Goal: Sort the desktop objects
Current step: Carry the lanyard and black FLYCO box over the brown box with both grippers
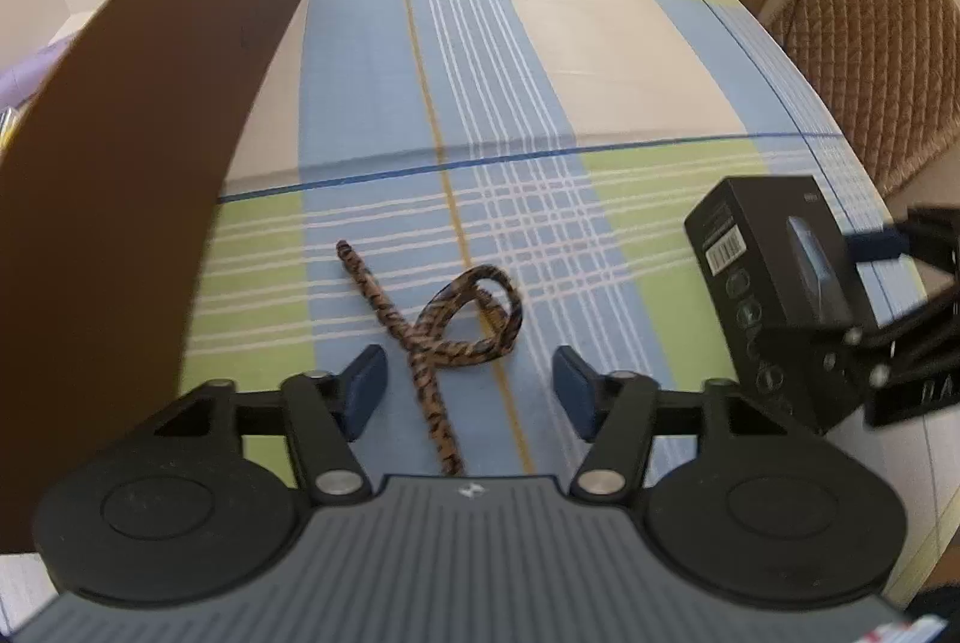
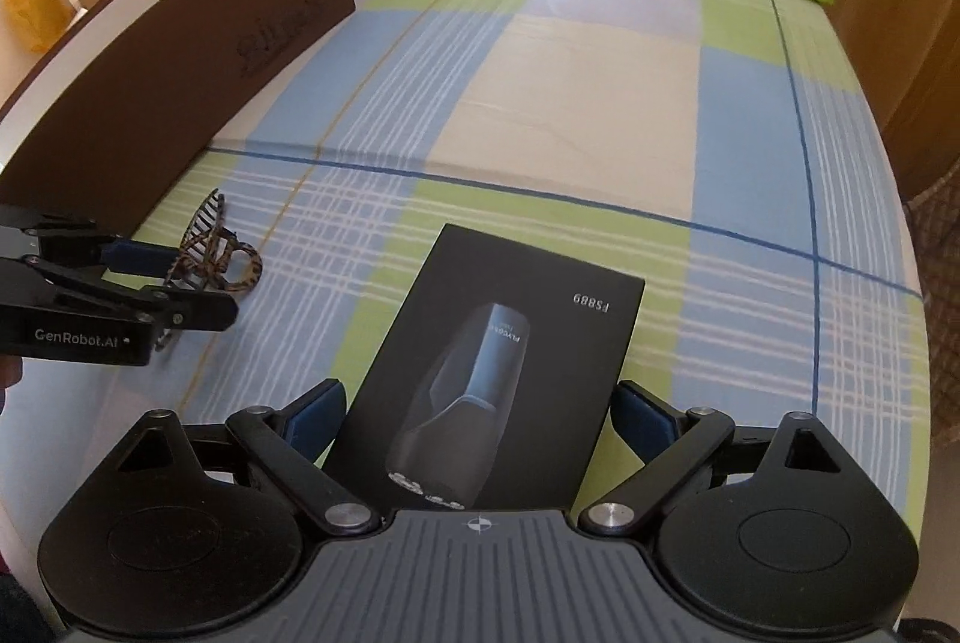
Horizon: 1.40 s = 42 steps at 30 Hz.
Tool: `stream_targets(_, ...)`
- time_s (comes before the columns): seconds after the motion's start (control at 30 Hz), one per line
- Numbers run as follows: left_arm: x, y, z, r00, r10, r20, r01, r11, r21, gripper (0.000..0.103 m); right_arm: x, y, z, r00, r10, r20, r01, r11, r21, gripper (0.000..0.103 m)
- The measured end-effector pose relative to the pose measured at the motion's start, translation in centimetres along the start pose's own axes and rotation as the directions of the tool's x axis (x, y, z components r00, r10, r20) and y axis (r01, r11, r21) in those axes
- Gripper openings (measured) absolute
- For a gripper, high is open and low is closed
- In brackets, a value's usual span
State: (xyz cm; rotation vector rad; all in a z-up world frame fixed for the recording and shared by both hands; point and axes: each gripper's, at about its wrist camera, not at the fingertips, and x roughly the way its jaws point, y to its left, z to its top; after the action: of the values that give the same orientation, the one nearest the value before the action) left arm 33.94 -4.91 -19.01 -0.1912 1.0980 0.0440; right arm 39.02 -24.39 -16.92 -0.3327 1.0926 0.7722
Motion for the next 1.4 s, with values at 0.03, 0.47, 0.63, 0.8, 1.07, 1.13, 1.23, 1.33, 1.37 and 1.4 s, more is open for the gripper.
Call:
stream_targets(0.03, 0.1, 0.0, 0.2, 1.000, 0.005, 0.006, -0.005, 1.000, -0.017, 0.059, 0.0, 0.1, -0.1, 1.000, 0.000, -0.001, 0.000, 1.000, 0.004, 0.093)
stream_targets(0.47, 1.2, -0.2, 1.3, 0.997, 0.059, 0.042, -0.056, 0.996, -0.064, 0.041, 0.1, -0.1, 0.0, 1.000, -0.018, 0.005, 0.018, 1.000, 0.015, 0.094)
stream_targets(0.63, 0.7, 0.0, 0.7, 0.998, 0.054, 0.040, -0.052, 0.998, -0.044, 0.038, 0.3, 0.1, 0.1, 0.999, -0.040, 0.004, 0.040, 0.999, 0.022, 0.095)
stream_targets(0.8, 0.0, 0.3, -0.9, 0.998, 0.043, 0.037, -0.042, 0.999, -0.034, 0.038, 0.8, 0.4, 0.3, 0.997, -0.082, 0.006, 0.082, 0.996, 0.042, 0.096)
stream_targets(1.07, -1.7, 0.4, -3.7, 0.998, 0.055, 0.016, -0.054, 0.998, -0.024, 0.038, 0.6, 1.6, -0.3, 0.993, -0.100, 0.054, 0.101, 0.995, -0.019, 0.079)
stream_targets(1.13, -2.0, 0.5, -4.2, 0.999, 0.050, 0.008, -0.050, 0.998, -0.031, 0.037, 0.4, 1.8, -0.4, 0.995, -0.090, 0.050, 0.092, 0.996, -0.023, 0.077)
stream_targets(1.23, -2.6, 0.4, -4.8, 0.999, 0.041, 0.009, -0.041, 0.999, -0.036, 0.037, -0.1, 2.3, -0.8, 0.996, -0.080, 0.048, 0.081, 0.996, -0.029, 0.077)
stream_targets(1.33, -3.1, 0.3, -5.1, 0.999, 0.034, 0.017, -0.033, 0.999, -0.033, 0.037, -0.6, 2.9, -1.1, 0.996, -0.081, 0.049, 0.082, 0.996, -0.035, 0.077)
stream_targets(1.37, -3.4, 0.2, -5.2, 0.999, 0.031, 0.023, -0.030, 0.999, -0.031, 0.037, -0.8, 3.1, -1.1, 0.995, -0.081, 0.050, 0.082, 0.996, -0.038, 0.077)
stream_targets(1.4, -3.7, 0.1, -5.2, 0.999, 0.028, 0.030, -0.027, 0.999, -0.029, 0.037, -1.1, 3.4, -1.1, 0.995, -0.079, 0.053, 0.081, 0.996, -0.041, 0.077)
